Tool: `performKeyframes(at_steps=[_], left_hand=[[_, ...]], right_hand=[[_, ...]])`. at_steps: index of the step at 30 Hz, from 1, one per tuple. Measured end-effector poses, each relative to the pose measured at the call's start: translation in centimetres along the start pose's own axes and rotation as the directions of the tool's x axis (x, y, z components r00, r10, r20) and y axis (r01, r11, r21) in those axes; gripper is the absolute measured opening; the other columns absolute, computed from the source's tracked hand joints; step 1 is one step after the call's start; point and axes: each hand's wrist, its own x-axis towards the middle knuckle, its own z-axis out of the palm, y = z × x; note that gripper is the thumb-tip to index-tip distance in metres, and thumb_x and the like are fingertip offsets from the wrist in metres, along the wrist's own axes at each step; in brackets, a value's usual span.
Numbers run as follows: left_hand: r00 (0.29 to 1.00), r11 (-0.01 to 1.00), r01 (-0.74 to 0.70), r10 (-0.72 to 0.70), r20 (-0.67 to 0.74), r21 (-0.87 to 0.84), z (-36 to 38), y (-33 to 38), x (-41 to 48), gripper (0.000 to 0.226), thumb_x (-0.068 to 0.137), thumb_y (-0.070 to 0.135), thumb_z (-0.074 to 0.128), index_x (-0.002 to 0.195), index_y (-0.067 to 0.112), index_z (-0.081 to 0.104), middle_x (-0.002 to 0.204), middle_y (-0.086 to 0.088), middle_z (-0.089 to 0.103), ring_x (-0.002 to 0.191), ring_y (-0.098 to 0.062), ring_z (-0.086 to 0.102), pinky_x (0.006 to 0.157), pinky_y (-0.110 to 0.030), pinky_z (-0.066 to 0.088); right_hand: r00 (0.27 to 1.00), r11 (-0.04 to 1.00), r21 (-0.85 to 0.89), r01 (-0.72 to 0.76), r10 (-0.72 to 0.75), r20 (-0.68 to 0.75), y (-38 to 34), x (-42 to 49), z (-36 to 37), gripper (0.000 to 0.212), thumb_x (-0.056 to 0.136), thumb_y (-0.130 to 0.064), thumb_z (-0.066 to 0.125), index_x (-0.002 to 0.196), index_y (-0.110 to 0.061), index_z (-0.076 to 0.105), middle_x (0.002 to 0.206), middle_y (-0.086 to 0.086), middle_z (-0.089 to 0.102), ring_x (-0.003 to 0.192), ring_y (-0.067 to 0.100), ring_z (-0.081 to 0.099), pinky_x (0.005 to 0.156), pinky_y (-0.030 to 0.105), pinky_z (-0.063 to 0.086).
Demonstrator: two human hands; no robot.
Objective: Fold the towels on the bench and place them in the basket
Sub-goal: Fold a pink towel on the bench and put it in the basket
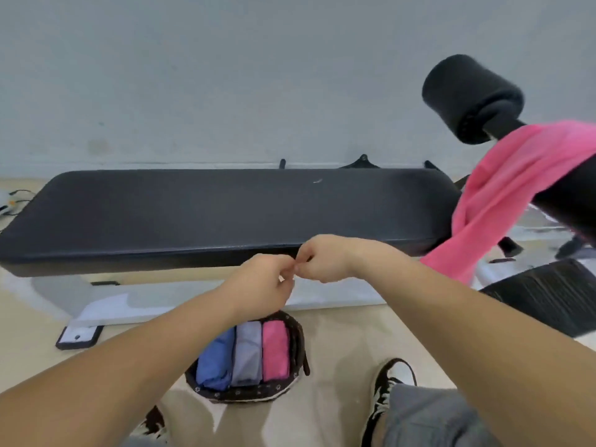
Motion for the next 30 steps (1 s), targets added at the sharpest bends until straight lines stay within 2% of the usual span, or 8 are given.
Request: performKeyframes(at_steps=[4, 6, 10, 14, 18, 22, 26, 30], left_hand=[[0.994, 0.982, -0.065, 0.048, -0.096, -0.179, -1.2, 6.7, 2.0, 0.019, 0.096, 0.014, 0.059, 0.107, 0.023, 0.071, 0.087, 0.007, 0.074, 0.074, -0.013, 0.067, 0.071, -0.025, 0.055], [0.994, 0.970, -0.087, 0.067, -0.092, -0.229, -0.8, 9.7, 3.3, 0.023, 0.097, 0.020, 0.063, 0.119, 0.021, 0.071, 0.100, 0.010, 0.074, 0.089, -0.007, 0.070, 0.079, -0.018, 0.054], [0.983, 0.949, -0.184, 0.179, -0.044, -0.256, 0.8, 16.3, 6.5, 0.010, 0.096, 0.033, 0.064, 0.097, 0.023, 0.063, 0.090, 0.005, 0.064, 0.078, -0.014, 0.058, 0.088, -0.038, 0.058], [0.963, 0.909, -0.250, 0.270, 0.016, -0.333, 3.1, 22.5, 9.9, 0.042, 0.094, 0.044, 0.059, 0.089, 0.002, 0.058, 0.074, -0.014, 0.056, 0.064, -0.017, 0.044, 0.061, -0.036, 0.042], [0.972, 0.882, -0.227, 0.231, -0.041, -0.413, 5.6, 25.1, 13.8, 0.038, 0.074, 0.049, 0.057, 0.090, 0.015, 0.059, 0.075, -0.003, 0.065, 0.063, -0.012, 0.057, 0.060, -0.033, 0.048], [0.991, 0.816, -0.073, 0.125, 0.051, -0.573, 5.8, 25.7, 16.7, 0.082, 0.053, 0.057, 0.068, 0.128, 0.023, 0.057, 0.096, 0.008, 0.071, 0.084, -0.007, 0.066, 0.072, -0.026, 0.051], [0.974, 0.724, 0.047, 0.120, 0.193, -0.688, 5.4, 25.8, 17.8, 0.023, 0.084, 0.028, 0.074, 0.097, 0.010, 0.072, 0.085, -0.003, 0.071, 0.081, -0.018, 0.063, 0.078, -0.034, 0.051], [0.973, 0.634, 0.128, 0.068, 0.219, -0.763, 4.3, 24.2, 16.5, 0.042, 0.082, 0.032, 0.072, 0.112, 0.002, 0.069, 0.100, -0.017, 0.077, 0.090, -0.029, 0.072, 0.083, -0.043, 0.057]], right_hand=[[0.919, 0.959, 0.272, 0.085, 0.030, -0.393, 4.1, -5.0, -4.2, 0.019, 0.094, -0.040, 0.063, 0.097, -0.025, 0.075, 0.086, -0.005, 0.075, 0.081, 0.019, 0.073, 0.075, 0.036, 0.061], [0.766, 0.869, 0.456, 0.193, 0.158, -0.623, 5.8, -7.0, -5.8, 0.016, 0.096, -0.032, 0.058, 0.094, -0.024, 0.072, 0.077, -0.002, 0.074, 0.070, 0.017, 0.074, 0.067, 0.034, 0.061], [0.370, 0.873, 0.436, 0.219, 0.339, -0.865, 9.1, -10.0, -8.6, 0.017, 0.096, -0.032, 0.053, 0.097, -0.027, 0.069, 0.080, -0.009, 0.068, 0.076, 0.011, 0.065, 0.064, 0.029, 0.047], [0.188, 0.865, 0.461, 0.196, 0.428, -0.884, 12.6, -11.1, -9.2, 0.027, 0.092, -0.033, 0.051, 0.110, -0.029, 0.070, 0.099, -0.009, 0.071, 0.096, 0.014, 0.066, 0.085, 0.037, 0.053], [0.210, 0.718, 0.550, 0.426, 0.513, -0.833, 14.0, -11.9, -9.9, 0.026, 0.095, -0.020, 0.055, 0.116, -0.022, 0.071, 0.100, -0.011, 0.071, 0.099, 0.006, 0.067, 0.080, 0.011, 0.047], [0.239, 0.704, 0.563, 0.433, 0.513, -0.824, 15.4, -11.7, -9.7, 0.028, 0.094, -0.018, 0.057, 0.119, -0.020, 0.071, 0.103, -0.006, 0.073, 0.098, 0.010, 0.069, 0.090, 0.027, 0.056], [0.240, 0.691, 0.526, 0.495, 0.473, -0.848, 15.3, -11.6, -10.0, 0.024, 0.095, -0.015, 0.058, 0.113, -0.024, 0.071, 0.103, -0.013, 0.072, 0.100, 0.004, 0.068, 0.095, 0.030, 0.056], [0.273, 0.814, 0.407, 0.415, 0.315, -0.909, 14.8, -10.9, -9.8, 0.025, 0.096, -0.014, 0.057, 0.116, -0.025, 0.070, 0.110, -0.015, 0.072, 0.102, 0.002, 0.065, 0.100, 0.030, 0.052]])
